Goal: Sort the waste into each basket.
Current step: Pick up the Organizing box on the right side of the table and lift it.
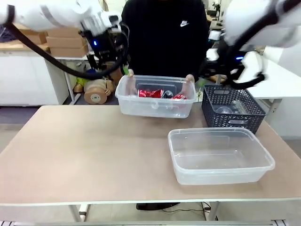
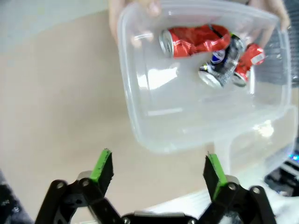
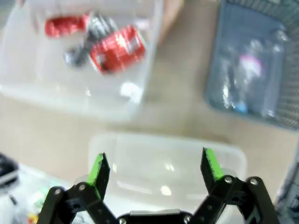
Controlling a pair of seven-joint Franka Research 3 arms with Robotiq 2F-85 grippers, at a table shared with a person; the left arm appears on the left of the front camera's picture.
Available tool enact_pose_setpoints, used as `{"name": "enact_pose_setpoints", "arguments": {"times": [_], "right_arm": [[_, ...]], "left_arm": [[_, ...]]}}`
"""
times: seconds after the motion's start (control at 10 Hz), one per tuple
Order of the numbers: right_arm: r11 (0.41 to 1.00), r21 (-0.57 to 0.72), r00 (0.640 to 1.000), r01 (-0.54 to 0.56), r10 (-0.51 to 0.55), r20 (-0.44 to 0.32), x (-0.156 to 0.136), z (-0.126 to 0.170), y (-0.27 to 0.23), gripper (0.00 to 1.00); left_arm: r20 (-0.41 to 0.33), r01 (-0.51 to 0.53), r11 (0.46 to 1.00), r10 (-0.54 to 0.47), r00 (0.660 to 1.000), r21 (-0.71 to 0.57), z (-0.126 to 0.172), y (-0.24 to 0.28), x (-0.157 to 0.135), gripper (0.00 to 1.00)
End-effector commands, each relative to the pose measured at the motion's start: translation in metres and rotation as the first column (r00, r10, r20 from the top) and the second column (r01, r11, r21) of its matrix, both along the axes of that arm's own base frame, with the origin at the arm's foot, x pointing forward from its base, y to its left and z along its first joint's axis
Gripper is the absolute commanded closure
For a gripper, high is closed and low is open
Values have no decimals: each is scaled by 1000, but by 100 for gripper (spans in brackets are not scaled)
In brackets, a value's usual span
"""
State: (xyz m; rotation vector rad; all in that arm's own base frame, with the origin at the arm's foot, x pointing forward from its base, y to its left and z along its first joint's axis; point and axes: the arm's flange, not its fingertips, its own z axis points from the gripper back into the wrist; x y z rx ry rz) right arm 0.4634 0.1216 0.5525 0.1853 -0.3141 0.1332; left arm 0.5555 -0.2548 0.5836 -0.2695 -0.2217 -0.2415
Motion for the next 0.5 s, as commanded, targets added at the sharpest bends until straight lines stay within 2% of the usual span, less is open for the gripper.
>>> {"name": "enact_pose_setpoints", "arguments": {"times": [0.0,0.1,0.2,0.3,0.4], "right_arm": [[945,-302,992,-128,123,-35,-93,-23,-61,0],[922,-368,992,-120,103,-66,-115,-43,-78,0],[923,-357,989,-143,118,-92,-127,-57,-92,0],[942,-332,995,-52,20,-99,-134,-64,-107,0],[958,-286,997,13,-35,-73,-131,-68,-117,0]], "left_arm": [[-102,-47,997,40,994,-65,-7,-23,-64,0],[-184,-32,999,37,982,29,-33,-70,-72,0],[-253,49,998,-36,967,45,-54,-109,-74,0],[-278,72,996,-54,959,55,-73,-145,-69,0],[-283,87,995,-71,957,43,-90,-177,-70,0]]}}
